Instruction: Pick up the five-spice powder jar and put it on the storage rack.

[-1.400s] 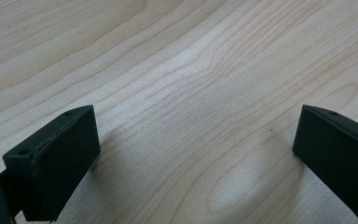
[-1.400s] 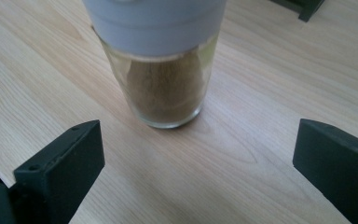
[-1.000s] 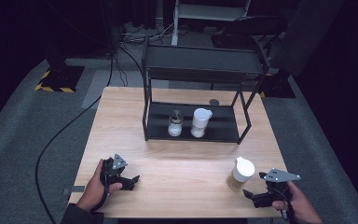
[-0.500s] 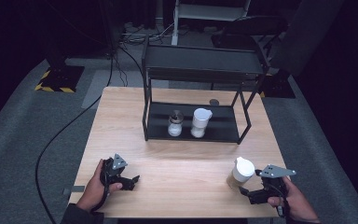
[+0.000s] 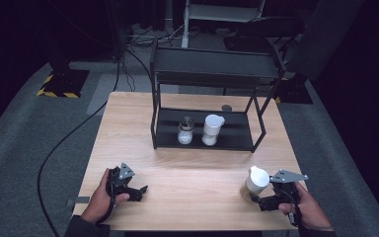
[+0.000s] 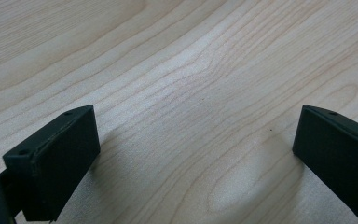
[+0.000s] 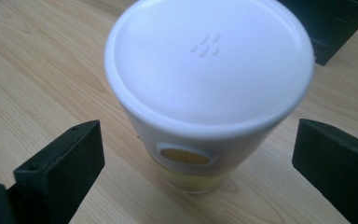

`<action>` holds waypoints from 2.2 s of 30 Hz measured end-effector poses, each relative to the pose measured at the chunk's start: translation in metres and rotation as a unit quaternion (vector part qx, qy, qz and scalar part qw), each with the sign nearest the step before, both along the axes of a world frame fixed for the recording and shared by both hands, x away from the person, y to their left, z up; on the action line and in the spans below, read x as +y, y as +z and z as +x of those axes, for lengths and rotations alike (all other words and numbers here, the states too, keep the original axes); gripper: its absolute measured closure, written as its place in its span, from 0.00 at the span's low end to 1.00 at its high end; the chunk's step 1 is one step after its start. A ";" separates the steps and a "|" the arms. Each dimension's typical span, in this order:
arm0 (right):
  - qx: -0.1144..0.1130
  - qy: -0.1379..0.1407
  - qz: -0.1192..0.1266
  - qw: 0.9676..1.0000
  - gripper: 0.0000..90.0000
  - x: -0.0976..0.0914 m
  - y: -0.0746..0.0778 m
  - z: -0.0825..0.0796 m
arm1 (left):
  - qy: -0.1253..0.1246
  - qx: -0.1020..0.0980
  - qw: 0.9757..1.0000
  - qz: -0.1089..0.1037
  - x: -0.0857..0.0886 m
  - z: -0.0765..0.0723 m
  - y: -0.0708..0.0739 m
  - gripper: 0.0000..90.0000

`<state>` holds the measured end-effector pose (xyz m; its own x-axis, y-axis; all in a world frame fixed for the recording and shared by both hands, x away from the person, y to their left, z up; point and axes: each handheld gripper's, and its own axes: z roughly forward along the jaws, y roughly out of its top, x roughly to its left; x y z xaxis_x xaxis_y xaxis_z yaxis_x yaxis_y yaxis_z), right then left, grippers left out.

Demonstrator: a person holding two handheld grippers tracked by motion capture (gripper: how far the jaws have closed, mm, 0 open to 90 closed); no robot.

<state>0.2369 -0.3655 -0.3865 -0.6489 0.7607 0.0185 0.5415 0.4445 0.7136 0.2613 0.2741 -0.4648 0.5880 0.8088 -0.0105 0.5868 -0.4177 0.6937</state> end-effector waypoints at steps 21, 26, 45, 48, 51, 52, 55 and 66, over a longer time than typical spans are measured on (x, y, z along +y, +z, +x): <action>0.005 -0.008 0.003 1.000 0.04 0.012 0.002 0.011 | 0.000 0.000 1.000 0.000 0.000 0.000 0.000 0.00; 0.003 -0.010 0.003 1.000 0.07 0.013 0.003 0.010 | 0.000 0.000 1.000 0.000 0.000 0.000 0.000 0.00; 0.002 -0.013 -0.009 1.000 0.33 0.017 0.004 0.012 | 0.000 0.000 1.000 0.000 0.000 0.000 0.000 0.00; 0.000 -0.011 -0.012 1.000 0.33 0.018 0.004 0.012 | 0.000 0.000 1.000 0.000 0.000 0.000 0.000 0.00; -0.002 -0.011 -0.013 1.000 0.33 0.018 0.004 0.012 | 0.000 0.000 1.000 0.000 0.000 0.000 0.000 0.00; -0.002 -0.011 -0.014 1.000 0.33 0.019 0.004 0.012 | 0.000 0.000 1.000 0.000 0.000 0.000 0.000 0.00; -0.004 -0.009 -0.017 1.000 0.33 0.020 0.004 0.012 | 0.000 0.000 1.000 0.000 0.000 0.000 0.000 0.00; -0.002 -0.015 -0.020 1.000 0.33 0.021 0.006 0.012 | 0.000 0.000 1.000 0.000 0.000 0.000 0.000 0.00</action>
